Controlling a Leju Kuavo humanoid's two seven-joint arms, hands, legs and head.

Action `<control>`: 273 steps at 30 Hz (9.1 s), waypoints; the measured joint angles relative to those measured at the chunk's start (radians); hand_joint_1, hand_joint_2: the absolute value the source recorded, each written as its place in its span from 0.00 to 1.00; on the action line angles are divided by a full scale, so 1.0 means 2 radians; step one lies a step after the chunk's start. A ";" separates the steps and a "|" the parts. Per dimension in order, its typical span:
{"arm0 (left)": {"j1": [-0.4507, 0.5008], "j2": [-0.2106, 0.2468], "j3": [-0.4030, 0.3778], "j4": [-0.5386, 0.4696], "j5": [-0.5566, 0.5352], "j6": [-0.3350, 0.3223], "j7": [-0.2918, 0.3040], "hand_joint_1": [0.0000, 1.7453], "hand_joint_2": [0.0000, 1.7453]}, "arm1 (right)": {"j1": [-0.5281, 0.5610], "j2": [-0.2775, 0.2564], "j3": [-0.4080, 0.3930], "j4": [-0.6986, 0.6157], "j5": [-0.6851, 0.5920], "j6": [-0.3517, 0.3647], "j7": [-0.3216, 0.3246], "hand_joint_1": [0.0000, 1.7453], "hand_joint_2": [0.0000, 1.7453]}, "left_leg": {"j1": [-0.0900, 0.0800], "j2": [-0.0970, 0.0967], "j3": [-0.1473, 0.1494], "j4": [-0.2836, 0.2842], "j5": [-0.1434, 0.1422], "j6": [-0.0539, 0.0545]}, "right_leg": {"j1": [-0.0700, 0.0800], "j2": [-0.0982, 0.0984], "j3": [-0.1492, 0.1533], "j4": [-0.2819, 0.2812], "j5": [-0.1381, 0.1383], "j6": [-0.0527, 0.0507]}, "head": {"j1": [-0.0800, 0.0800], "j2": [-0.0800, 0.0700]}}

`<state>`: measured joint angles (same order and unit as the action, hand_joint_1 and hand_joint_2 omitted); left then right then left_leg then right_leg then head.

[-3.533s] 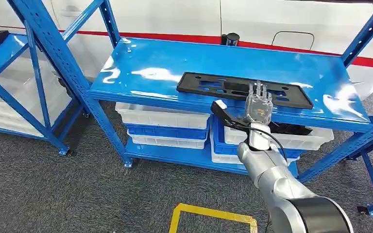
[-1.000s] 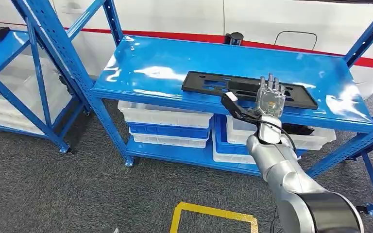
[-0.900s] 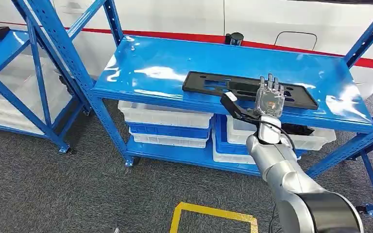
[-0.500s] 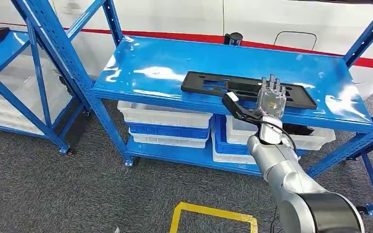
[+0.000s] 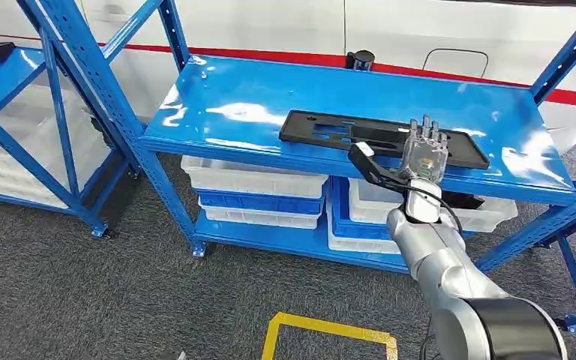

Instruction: Take the parts from the cabinet and place them on the table.

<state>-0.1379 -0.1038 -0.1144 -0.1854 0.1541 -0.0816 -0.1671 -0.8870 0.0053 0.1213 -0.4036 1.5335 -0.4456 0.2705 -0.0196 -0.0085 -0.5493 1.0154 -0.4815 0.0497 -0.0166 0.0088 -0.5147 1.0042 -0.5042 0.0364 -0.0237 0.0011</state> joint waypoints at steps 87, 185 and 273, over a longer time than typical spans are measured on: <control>-0.002 0.001 0.000 0.001 0.000 0.010 0.008 0.00 0.00 | -0.006 0.013 -0.005 -0.023 0.000 -0.001 -0.021 0.00 1.00 | 0.002 0.000 0.015 -0.014 -0.005 -0.009 | -0.003 0.001 -0.050 0.003 0.047 -0.003 | -0.003 0.000; -0.012 0.003 -0.013 0.002 -0.012 0.020 0.001 0.00 1.00 | 0.129 0.003 -0.043 -0.294 0.000 -0.033 -0.127 1.00 1.00 | 0.002 0.000 0.015 -0.014 -0.006 -0.008 | -0.003 0.000 -0.049 0.001 0.047 -0.003 | -0.003 0.000; 0.019 0.004 0.036 0.002 0.017 0.036 -0.049 0.00 1.00 | 0.254 -0.024 0.101 -0.508 -0.149 -0.061 -0.215 1.00 1.00 | 0.012 0.005 0.002 -0.019 0.015 0.008 | -0.005 -0.006 -0.082 0.085 -0.015 -0.002 | -0.006 0.000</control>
<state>-0.1003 -0.0958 -0.0427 -0.1808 0.1884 -0.0092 -0.2644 -0.3799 -0.0431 0.3239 -1.4202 1.2356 -0.5684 -0.1587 0.0043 0.0024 -0.5451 0.9772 -0.4523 0.0663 -0.0263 -0.0033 -0.6787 1.1735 -0.5341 0.0329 -0.0351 0.0011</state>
